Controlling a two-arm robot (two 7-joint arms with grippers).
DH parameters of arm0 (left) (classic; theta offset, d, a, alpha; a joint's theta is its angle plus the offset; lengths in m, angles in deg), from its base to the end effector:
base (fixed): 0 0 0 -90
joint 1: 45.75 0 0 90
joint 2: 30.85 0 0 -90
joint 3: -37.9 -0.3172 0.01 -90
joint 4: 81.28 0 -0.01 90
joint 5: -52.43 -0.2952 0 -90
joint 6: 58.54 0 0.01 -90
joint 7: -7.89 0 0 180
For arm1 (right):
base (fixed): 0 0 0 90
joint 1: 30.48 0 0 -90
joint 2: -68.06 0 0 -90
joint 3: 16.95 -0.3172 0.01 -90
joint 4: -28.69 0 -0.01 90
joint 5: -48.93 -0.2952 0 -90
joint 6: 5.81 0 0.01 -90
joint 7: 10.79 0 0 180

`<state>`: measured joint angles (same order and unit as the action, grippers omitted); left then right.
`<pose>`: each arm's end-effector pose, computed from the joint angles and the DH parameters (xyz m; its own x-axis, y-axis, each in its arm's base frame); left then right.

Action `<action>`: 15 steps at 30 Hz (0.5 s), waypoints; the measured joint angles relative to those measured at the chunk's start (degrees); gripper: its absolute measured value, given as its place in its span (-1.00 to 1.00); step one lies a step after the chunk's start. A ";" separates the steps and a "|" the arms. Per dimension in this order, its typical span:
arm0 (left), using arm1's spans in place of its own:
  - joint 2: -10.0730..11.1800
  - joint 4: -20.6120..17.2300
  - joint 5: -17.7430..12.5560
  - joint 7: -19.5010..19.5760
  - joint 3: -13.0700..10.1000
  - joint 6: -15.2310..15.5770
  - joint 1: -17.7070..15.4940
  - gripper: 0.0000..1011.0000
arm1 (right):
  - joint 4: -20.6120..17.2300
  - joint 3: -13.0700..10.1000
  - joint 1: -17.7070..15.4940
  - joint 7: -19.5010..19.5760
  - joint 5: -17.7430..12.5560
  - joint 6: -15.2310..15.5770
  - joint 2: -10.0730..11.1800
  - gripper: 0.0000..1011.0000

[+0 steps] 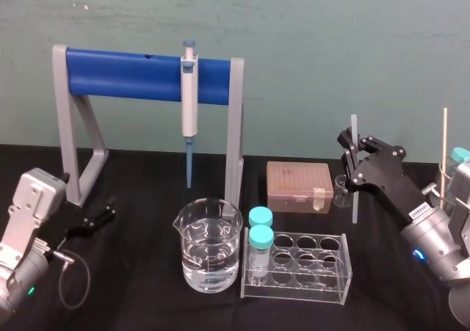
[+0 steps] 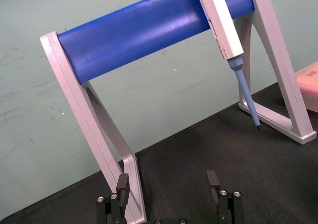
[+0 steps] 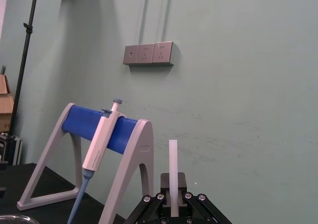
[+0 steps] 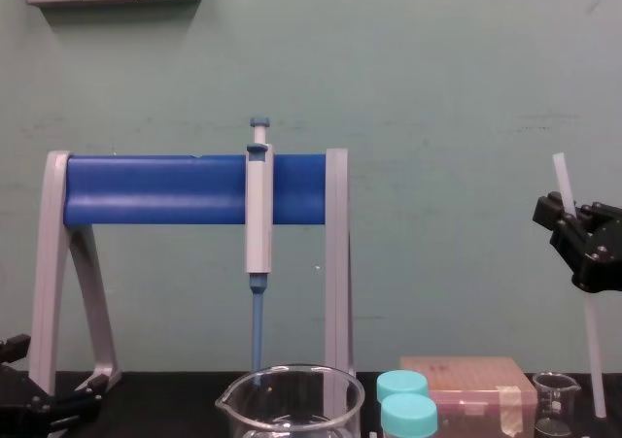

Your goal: Pick up the stirring rod with one hand, then place it down.

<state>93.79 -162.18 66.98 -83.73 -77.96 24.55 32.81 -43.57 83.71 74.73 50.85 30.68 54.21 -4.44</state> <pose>0.3497 0.1017 -0.3216 0.2922 0.8803 0.3737 -0.9553 0.2873 0.0700 0.3907 -0.0737 -0.3204 0.4978 -0.8386 0.2212 0.7567 0.5446 0.3616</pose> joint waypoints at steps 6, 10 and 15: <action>0.00 0.00 0.00 0.00 0.00 0.00 0.00 0.98 | 0.00 0.00 0.00 0.00 0.00 0.00 0.00 -0.87; 0.00 0.00 0.00 0.00 0.00 0.00 0.00 0.98 | 0.00 0.00 0.00 0.00 0.00 0.00 0.00 -0.87; 0.00 0.00 0.00 0.00 0.00 0.00 0.00 0.98 | 0.00 0.00 0.00 0.00 0.00 0.00 0.00 -0.87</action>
<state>93.79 -162.18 66.98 -83.73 -77.96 24.55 32.81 -43.57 83.71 74.73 50.85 30.68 54.21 -4.44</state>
